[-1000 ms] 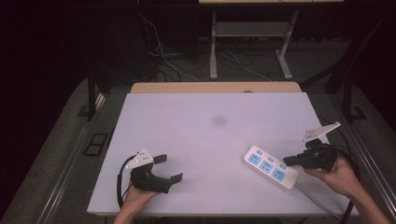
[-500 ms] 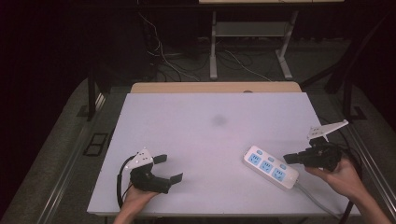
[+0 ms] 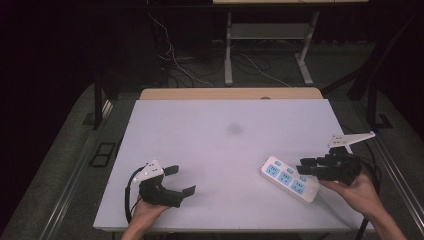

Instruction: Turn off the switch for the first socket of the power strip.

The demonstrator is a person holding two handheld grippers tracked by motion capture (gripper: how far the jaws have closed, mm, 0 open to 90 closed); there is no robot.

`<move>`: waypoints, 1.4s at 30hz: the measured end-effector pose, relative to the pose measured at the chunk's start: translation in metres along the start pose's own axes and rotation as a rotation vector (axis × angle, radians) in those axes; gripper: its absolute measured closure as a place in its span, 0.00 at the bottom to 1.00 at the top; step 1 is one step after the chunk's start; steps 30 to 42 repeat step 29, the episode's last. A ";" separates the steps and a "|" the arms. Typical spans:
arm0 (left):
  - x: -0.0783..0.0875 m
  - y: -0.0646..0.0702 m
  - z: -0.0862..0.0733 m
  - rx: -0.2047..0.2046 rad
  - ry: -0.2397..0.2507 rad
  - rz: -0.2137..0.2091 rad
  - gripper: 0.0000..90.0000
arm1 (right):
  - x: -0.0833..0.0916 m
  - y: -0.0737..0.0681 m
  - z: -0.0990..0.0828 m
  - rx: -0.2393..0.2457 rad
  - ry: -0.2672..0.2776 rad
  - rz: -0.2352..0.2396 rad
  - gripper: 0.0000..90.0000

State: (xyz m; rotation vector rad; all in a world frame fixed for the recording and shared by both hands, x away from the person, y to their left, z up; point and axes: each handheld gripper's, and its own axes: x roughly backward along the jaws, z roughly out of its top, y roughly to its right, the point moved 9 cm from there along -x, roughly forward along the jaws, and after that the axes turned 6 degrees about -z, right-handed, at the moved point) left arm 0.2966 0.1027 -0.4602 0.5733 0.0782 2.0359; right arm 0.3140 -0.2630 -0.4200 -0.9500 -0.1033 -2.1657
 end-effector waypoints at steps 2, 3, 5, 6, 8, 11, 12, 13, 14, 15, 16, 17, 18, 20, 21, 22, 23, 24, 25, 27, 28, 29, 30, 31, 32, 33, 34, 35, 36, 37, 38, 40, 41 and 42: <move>0.000 0.000 0.000 0.000 0.000 -0.001 0.02 | -0.003 -0.001 0.000 -0.018 0.027 -0.018 0.46; 0.000 0.000 0.000 0.000 0.000 -0.001 0.02 | -0.005 -0.002 0.000 -0.024 0.037 -0.024 0.38; 0.000 0.000 0.000 -0.001 0.000 -0.001 0.02 | -0.011 -0.007 -0.001 -0.037 0.068 -0.027 0.14; 0.000 0.000 0.000 -0.001 0.001 0.000 0.02 | -0.013 -0.008 -0.001 -0.046 0.082 -0.030 0.12; 0.000 0.000 0.000 -0.002 0.001 0.001 0.02 | -0.014 -0.009 -0.001 -0.051 0.094 -0.035 0.09; 0.000 0.000 0.000 -0.004 -0.001 -0.001 0.02 | -0.021 -0.017 -0.004 -0.044 0.111 -0.038 0.00; 0.000 0.000 0.000 -0.004 -0.002 -0.001 0.02 | -0.022 -0.019 -0.005 -0.047 0.119 -0.037 0.00; 0.000 0.000 0.000 -0.004 -0.002 -0.001 0.02 | -0.024 -0.020 -0.006 -0.050 0.127 -0.038 0.00; 0.000 0.000 0.000 -0.004 -0.003 -0.002 0.02 | -0.025 -0.021 -0.007 -0.053 0.134 -0.039 0.00; 0.000 0.000 0.000 -0.005 -0.001 -0.003 0.02 | -0.027 -0.022 -0.008 -0.053 0.139 -0.039 0.00; 0.001 0.000 0.000 -0.006 -0.002 -0.002 0.02 | -0.028 -0.022 -0.010 -0.055 0.140 -0.042 0.00; 0.001 0.001 0.000 -0.006 -0.002 -0.003 0.02 | -0.030 -0.023 -0.011 -0.057 0.141 -0.044 0.00; 0.001 0.000 0.000 -0.006 -0.002 -0.003 0.02 | -0.031 -0.023 -0.012 -0.059 0.146 -0.044 0.00; 0.001 0.000 0.000 -0.006 -0.002 -0.002 0.02 | -0.034 -0.024 -0.016 -0.061 0.145 -0.048 0.00; 0.001 0.000 0.000 -0.006 -0.001 -0.002 0.02 | -0.035 -0.025 -0.018 -0.064 0.141 -0.049 0.00; 0.001 0.000 0.000 -0.006 -0.001 -0.002 0.02 | -0.036 -0.026 -0.020 -0.066 0.143 -0.050 0.00; 0.001 0.000 0.000 -0.006 -0.002 -0.002 0.02 | -0.037 -0.026 -0.022 -0.067 0.145 -0.051 0.00; 0.000 0.001 0.000 -0.006 -0.003 -0.004 0.02 | -0.038 -0.026 -0.025 -0.070 0.148 -0.054 0.00; 0.000 0.001 0.000 -0.006 -0.003 -0.004 0.02 | -0.039 -0.026 -0.027 -0.072 0.151 -0.058 0.00; 0.000 0.001 0.000 -0.006 -0.005 -0.005 0.02 | -0.039 -0.026 -0.031 -0.075 0.145 -0.056 0.00; 0.000 0.001 0.000 -0.007 -0.004 -0.006 0.02 | -0.039 -0.025 -0.032 -0.075 0.148 -0.059 0.00; -0.001 0.000 0.000 -0.007 -0.005 -0.006 0.02 | -0.039 -0.025 -0.032 -0.075 0.148 -0.059 0.00; -0.001 0.000 0.000 -0.007 -0.005 -0.006 0.02 | -0.039 -0.025 -0.032 -0.075 0.148 -0.059 0.00; -0.001 0.000 0.000 -0.007 -0.005 -0.006 0.02 | -0.039 -0.025 -0.032 -0.075 0.148 -0.059 0.00; -0.001 0.000 0.000 -0.007 -0.005 -0.006 0.02 | -0.039 -0.025 -0.032 -0.075 0.148 -0.059 0.00; -0.001 0.000 0.000 -0.007 -0.005 -0.006 0.02 | -0.039 -0.025 -0.032 -0.075 0.148 -0.059 0.00; -0.001 0.000 0.000 -0.007 -0.005 -0.006 0.02 | -0.039 -0.025 -0.032 -0.075 0.148 -0.059 0.00; -0.001 0.000 0.000 -0.007 -0.005 -0.006 0.02 | -0.039 -0.025 -0.032 -0.075 0.148 -0.059 0.00; -0.001 0.000 0.000 -0.007 -0.005 -0.006 0.02 | -0.039 -0.025 -0.032 -0.075 0.148 -0.059 0.00; -0.001 0.000 0.000 -0.007 -0.005 -0.006 0.02 | -0.039 -0.025 -0.032 -0.075 0.148 -0.059 0.00; -0.001 0.000 0.000 -0.007 -0.005 -0.006 0.02 | -0.039 -0.025 -0.032 -0.075 0.148 -0.059 0.00; -0.001 0.000 0.000 -0.007 -0.005 -0.006 0.02 | -0.039 -0.025 -0.032 -0.075 0.148 -0.059 0.00; -0.001 0.000 0.000 -0.007 -0.005 -0.006 0.02 | -0.039 -0.025 -0.032 -0.075 0.148 -0.059 0.00; -0.001 0.000 0.000 -0.007 -0.005 -0.006 0.02 | -0.039 -0.025 -0.032 -0.075 0.148 -0.059 0.00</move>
